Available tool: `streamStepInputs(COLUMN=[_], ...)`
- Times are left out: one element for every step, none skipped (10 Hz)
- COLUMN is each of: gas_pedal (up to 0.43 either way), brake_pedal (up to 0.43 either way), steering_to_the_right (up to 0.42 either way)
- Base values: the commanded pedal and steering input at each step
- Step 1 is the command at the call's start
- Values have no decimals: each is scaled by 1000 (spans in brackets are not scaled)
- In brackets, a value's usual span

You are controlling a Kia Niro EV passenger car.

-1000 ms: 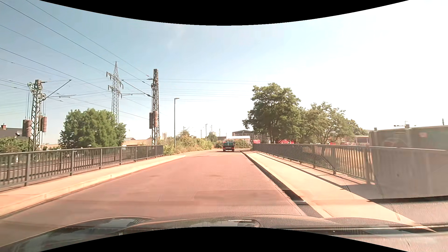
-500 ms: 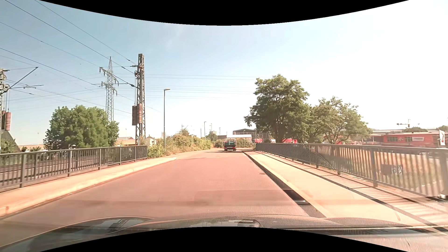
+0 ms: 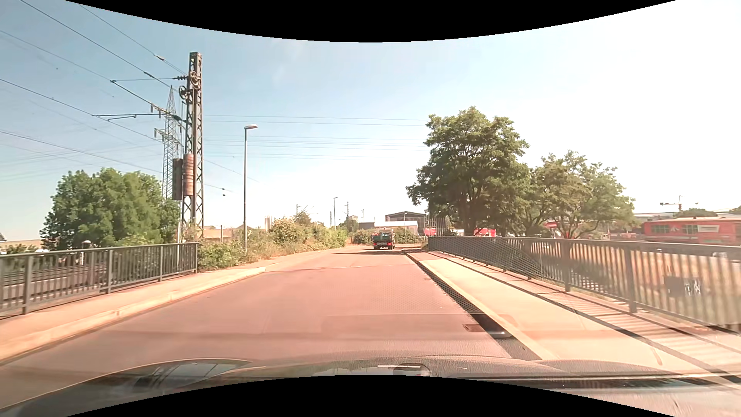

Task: Follow the waypoints while adhering to traffic rules and regulations

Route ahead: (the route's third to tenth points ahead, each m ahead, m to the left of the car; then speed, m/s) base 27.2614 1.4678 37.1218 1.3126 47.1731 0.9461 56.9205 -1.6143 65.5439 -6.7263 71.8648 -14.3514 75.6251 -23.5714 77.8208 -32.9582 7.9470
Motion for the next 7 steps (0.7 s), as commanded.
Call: streamStepInputs(gas_pedal=[110, 98, 87, 87, 87, 87, 87], brake_pedal=[0, 0, 0, 0, 0, 0, 0], steering_to_the_right=[-1, 0, 0, 0, 0, 0, 0])
